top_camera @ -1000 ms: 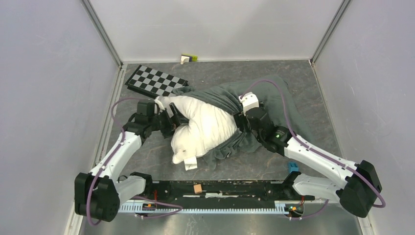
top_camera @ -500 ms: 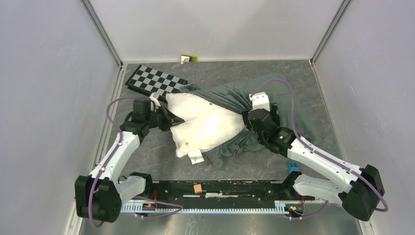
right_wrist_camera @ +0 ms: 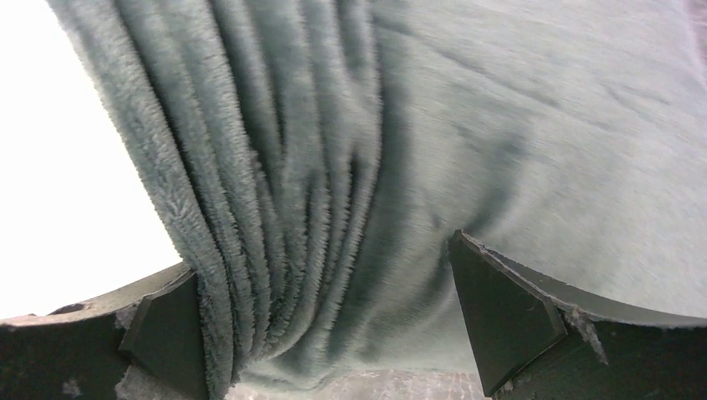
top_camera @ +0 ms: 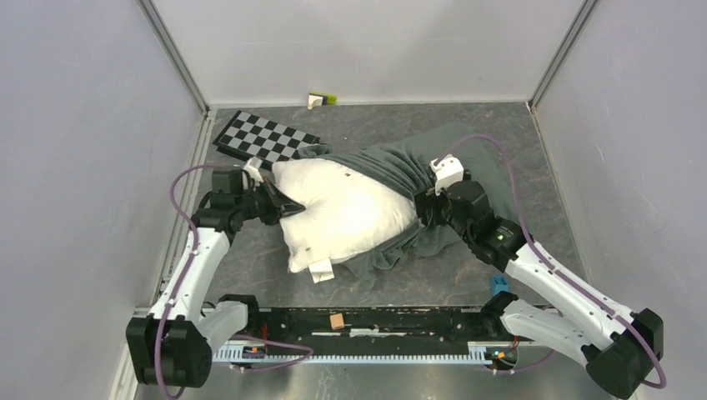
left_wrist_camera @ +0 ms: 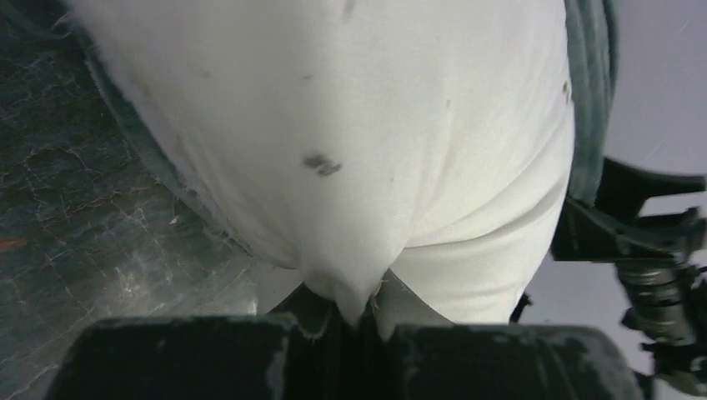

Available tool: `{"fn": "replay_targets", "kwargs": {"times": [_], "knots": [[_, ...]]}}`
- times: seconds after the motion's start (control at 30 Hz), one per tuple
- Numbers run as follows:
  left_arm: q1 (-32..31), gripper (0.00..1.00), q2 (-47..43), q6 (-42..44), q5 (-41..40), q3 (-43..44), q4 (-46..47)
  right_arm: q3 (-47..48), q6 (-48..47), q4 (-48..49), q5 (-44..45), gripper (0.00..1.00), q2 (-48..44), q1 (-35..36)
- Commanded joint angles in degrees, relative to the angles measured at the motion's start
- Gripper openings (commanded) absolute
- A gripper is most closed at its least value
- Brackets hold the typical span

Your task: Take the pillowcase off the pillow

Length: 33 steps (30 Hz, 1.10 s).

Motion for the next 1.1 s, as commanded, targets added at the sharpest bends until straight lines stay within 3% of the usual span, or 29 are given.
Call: {"fn": "replay_targets", "kwargs": {"times": [0.0,0.1,0.37,0.77,1.07], "knots": [[-9.26,0.02,-3.30,9.55,-12.47,7.69,-4.46,6.99,-5.04,-0.74,-15.27,0.98,0.50,-0.93],[-15.27,0.02,-4.36,13.27,-17.90,10.44,-6.67,11.66,-5.39,-0.91,-18.87,0.98,1.94,-0.84],[-20.58,0.02,-6.02,17.31,-23.94,11.11,-9.10,25.58,-6.54,-1.40,-22.85,0.98,12.05,1.84],[-25.50,0.02,-5.84,19.71,-29.01,9.82,-9.09,49.72,-13.66,-6.31,-0.42,0.97,38.41,13.16],[-26.30,0.02,-6.54,20.59,-30.05,9.38,-9.65,56.14,-14.81,-7.58,10.10,0.72,49.63,14.18]]}}
